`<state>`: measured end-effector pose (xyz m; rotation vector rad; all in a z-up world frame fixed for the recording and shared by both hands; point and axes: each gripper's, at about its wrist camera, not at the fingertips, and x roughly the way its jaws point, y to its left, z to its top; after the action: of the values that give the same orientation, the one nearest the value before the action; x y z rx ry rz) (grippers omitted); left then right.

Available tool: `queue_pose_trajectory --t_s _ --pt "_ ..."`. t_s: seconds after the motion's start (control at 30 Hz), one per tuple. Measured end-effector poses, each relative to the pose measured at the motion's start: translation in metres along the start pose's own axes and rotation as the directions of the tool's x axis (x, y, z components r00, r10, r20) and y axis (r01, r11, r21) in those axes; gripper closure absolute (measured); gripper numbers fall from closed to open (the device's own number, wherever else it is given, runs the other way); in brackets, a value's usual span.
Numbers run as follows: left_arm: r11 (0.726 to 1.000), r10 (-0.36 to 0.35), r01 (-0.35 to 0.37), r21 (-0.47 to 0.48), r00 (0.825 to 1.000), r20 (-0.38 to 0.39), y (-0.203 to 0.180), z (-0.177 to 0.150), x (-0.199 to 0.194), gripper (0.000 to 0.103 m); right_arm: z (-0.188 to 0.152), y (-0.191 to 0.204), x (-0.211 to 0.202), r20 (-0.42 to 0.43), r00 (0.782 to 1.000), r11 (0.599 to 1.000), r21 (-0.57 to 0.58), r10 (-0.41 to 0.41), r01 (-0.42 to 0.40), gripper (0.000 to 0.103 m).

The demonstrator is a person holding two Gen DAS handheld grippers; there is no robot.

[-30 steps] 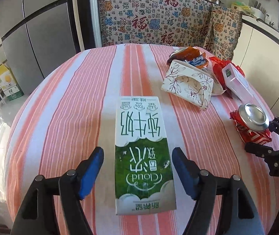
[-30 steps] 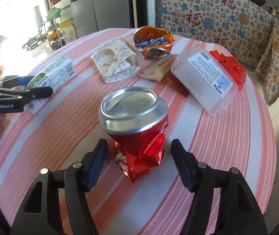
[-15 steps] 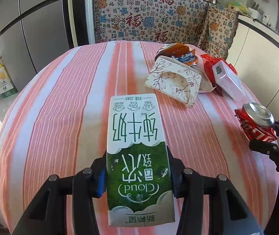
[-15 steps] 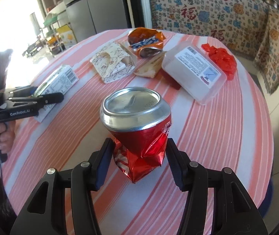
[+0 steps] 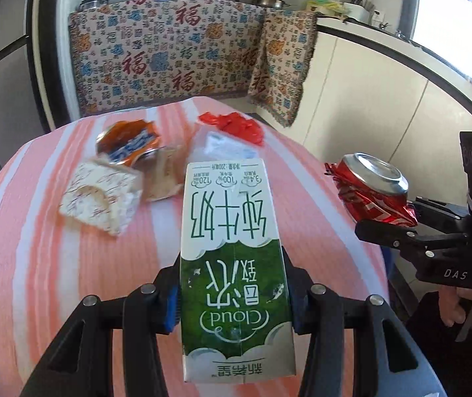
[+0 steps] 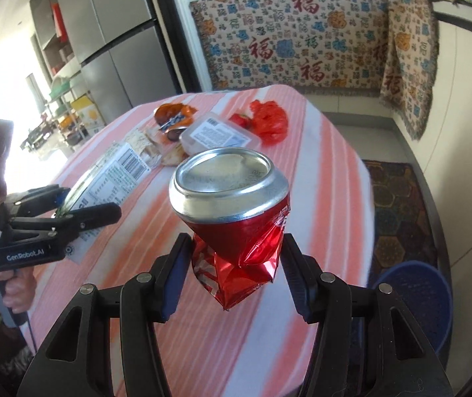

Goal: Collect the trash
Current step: 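Carry the carton and can over the blue wastebasket and open both tools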

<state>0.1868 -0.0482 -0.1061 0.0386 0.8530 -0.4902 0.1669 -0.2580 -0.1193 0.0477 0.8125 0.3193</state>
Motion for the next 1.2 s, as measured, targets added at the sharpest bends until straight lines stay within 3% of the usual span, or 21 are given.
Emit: queue_pose_trajectory --t_s 0.23,0.5,0.67,0.9,1.2 --pt "0.985 -0.133 0.135 0.105 0.991 -0.026 -0.074 0.037 0.042 0.054 -0.013 -0.085 -0.049 0.036 0.987 0.982 0.11 -0.156 0.151 0.047" --pt "0.943 -0.246 0.265 0.2 0.962 -0.117 -0.172 0.062 0.11 0.054 -0.04 -0.174 -0.077 -0.009 0.952 0.927 0.228 -0.304 0.298 0.047" --pt "0.927 -0.281 0.312 0.209 0.945 -0.168 -0.214 0.07 0.153 0.054 -0.049 -0.214 -0.078 -0.046 0.941 0.9 0.279 -0.336 0.335 0.047" --pt "0.917 -0.282 0.328 0.227 0.936 -0.212 -0.243 0.063 0.184 0.054 -0.062 -0.253 -0.074 -0.09 0.934 0.869 0.344 -0.346 0.355 0.047" --pt "0.904 -0.283 0.341 0.258 0.929 -0.237 -0.265 0.06 0.219 0.051 -0.065 -0.282 -0.065 -0.093 0.942 0.844 0.424 -0.321 0.329 0.045"
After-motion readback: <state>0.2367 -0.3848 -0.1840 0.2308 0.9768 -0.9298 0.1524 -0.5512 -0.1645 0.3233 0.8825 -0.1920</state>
